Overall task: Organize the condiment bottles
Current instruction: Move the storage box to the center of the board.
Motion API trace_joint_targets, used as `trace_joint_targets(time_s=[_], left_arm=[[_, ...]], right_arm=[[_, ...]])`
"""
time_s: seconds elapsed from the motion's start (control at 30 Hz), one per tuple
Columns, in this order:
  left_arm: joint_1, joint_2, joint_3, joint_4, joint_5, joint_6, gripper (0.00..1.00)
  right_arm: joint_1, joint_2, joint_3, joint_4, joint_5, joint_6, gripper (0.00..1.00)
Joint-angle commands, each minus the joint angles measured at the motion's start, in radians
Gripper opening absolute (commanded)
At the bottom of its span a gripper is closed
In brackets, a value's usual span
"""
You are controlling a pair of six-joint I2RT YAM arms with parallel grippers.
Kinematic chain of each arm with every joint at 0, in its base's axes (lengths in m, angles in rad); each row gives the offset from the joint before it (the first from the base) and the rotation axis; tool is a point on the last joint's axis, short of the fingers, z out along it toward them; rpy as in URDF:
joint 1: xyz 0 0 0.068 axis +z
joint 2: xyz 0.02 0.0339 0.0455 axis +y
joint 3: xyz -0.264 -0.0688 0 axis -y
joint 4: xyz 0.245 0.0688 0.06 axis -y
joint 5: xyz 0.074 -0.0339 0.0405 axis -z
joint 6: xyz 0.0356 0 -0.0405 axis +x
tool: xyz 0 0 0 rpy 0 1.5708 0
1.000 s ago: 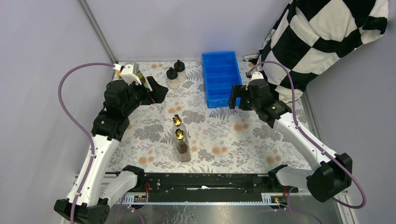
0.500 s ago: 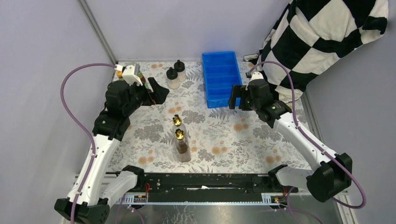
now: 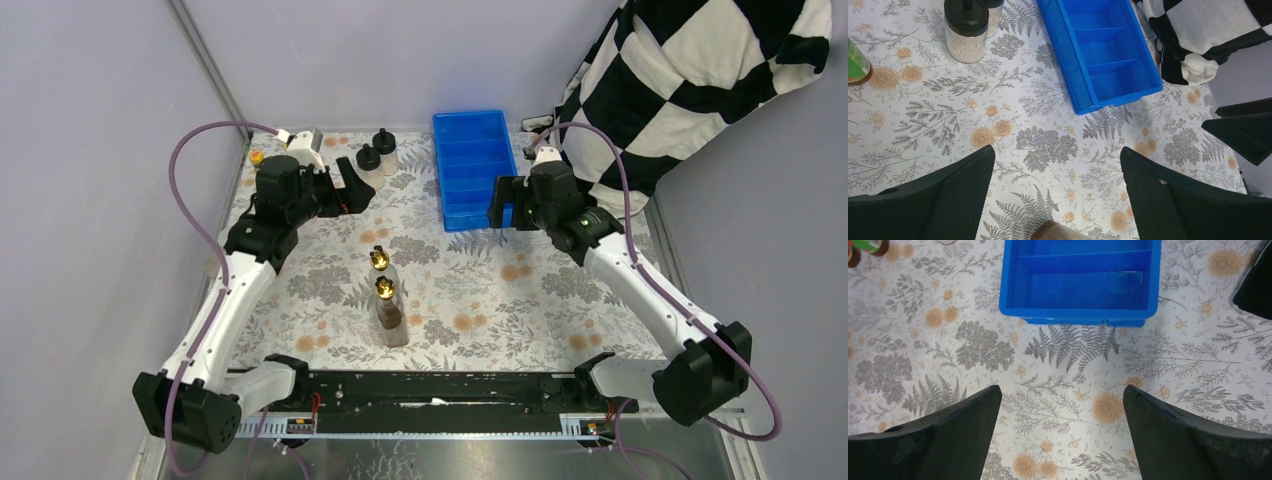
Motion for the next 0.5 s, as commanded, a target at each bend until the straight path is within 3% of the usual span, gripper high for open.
trace_joint_targets(time_s=[0.0,0.13,0.2,0.3,0.47], left_arm=[[0.006,0.033,0.027,0.069,-0.025,-0.009,0.99],[0.006,0.03,0.026,0.071,-0.024,-0.01,0.99],[0.006,0.021,0.019,0.069,-0.029,-0.008,0.99],[0.007,0.011,0.016,0.062,-0.031,-0.003,0.99],[0.007,0.001,0.001,0.066,-0.035,0.001,0.99]], right_arm=[[-0.005,0.113,0.098,0.045,0.1,-0.023,1.0],[-0.036,0.316,0.238,0.015,0.167,-0.024,1.0],[-0.067,0.393,0.296,0.005,0.162,-0.013,0.95],[-0.105,0.484,0.363,0.002,0.133,-0.003,0.86],[-0.106,0.568,0.41,0.021,-0.002,-0.023,0.85]])
